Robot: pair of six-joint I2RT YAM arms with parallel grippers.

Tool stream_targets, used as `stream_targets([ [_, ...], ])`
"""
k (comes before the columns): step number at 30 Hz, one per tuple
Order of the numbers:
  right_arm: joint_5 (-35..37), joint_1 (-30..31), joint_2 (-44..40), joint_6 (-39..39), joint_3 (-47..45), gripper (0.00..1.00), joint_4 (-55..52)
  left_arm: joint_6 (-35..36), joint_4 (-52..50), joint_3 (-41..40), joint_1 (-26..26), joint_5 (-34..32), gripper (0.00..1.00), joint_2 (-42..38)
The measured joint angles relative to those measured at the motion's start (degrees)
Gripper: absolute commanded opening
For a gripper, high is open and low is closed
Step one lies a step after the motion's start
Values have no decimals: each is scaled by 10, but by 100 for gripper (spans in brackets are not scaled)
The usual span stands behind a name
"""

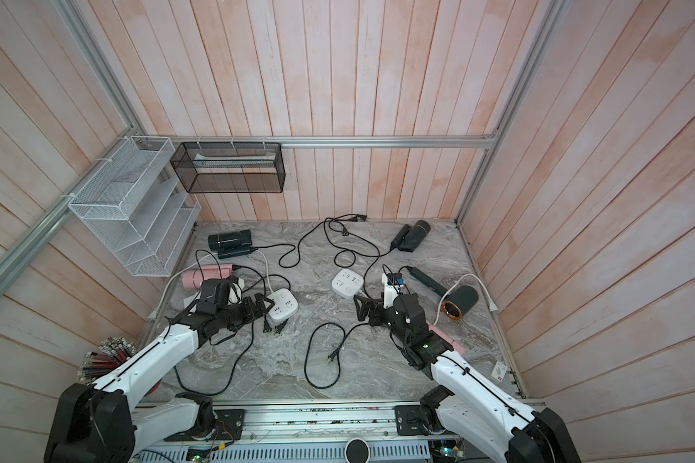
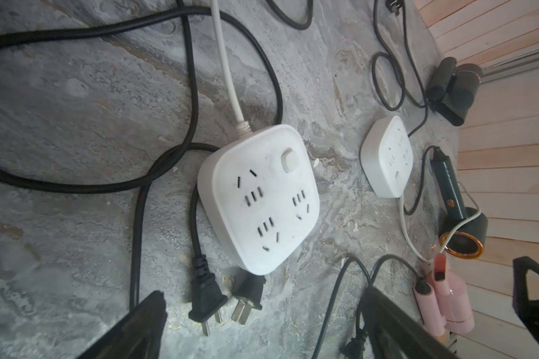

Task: Charge the blow dryers
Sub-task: Move the socket to the center of the board.

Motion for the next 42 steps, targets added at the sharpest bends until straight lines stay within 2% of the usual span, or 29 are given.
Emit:
stream_targets([
  [5, -5, 26, 34, 0, 1, 100, 5, -5, 6, 0, -1, 8, 100, 29],
  [11, -44, 71, 130, 19, 30, 83, 49, -19, 35, 0, -3, 28, 98, 51],
  [20, -60, 153, 325, 64, 153, 72, 121, -38, 64, 0, -3, 32, 98, 58],
  [24, -65, 160, 396, 92, 195, 67, 147, -49, 71, 0, 3, 35, 93, 69],
  [30, -71, 160, 483, 122, 241, 65, 169, -57, 89, 0, 18, 45, 92, 83],
  [36, -82, 161, 532, 139, 265, 57, 177, -52, 105, 0, 43, 58, 88, 99],
  [42, -92, 161, 567, 152, 286, 54, 193, -40, 129, 1, 64, 79, 85, 120],
])
